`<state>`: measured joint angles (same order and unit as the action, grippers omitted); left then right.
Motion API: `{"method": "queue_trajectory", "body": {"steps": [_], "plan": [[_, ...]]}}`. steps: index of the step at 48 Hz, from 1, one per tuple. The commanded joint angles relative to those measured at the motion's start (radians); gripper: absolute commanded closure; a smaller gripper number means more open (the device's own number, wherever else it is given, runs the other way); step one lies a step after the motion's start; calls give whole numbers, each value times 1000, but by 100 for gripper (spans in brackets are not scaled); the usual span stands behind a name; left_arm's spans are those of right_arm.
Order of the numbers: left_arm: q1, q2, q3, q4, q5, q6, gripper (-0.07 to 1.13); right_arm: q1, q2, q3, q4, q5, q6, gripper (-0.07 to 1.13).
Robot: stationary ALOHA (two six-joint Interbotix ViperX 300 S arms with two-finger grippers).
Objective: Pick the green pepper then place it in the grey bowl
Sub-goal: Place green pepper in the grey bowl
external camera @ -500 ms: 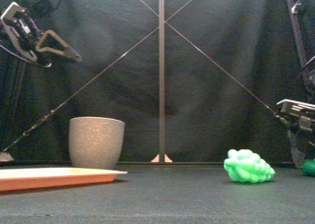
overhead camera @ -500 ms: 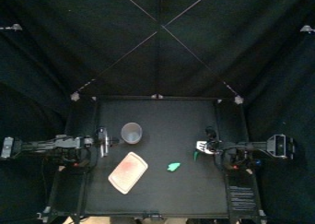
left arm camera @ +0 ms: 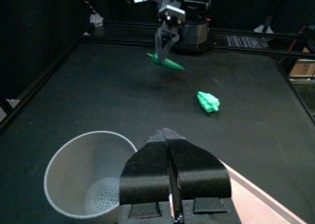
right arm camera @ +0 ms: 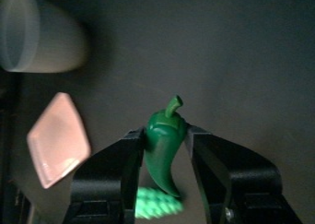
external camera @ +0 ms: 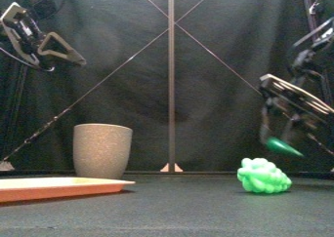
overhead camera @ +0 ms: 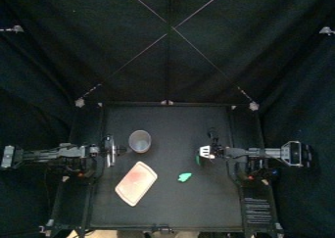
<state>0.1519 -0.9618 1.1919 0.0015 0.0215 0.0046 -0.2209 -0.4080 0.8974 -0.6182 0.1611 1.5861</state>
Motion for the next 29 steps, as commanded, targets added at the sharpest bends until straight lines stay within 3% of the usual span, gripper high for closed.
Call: {"method": "queue_trajectory", "body": {"steps": [1,14,29], "plan": [[2,3,-12,0,-11,-2,102,-34,34,-129,-198,-170,0,34],[5,2,3,0,-15,-3,102,-124,371,-413,-410,-627,-43,34],[6,2,8,2,-61,0,102,-137,681,-742,-514,-663,-156,34]]}}
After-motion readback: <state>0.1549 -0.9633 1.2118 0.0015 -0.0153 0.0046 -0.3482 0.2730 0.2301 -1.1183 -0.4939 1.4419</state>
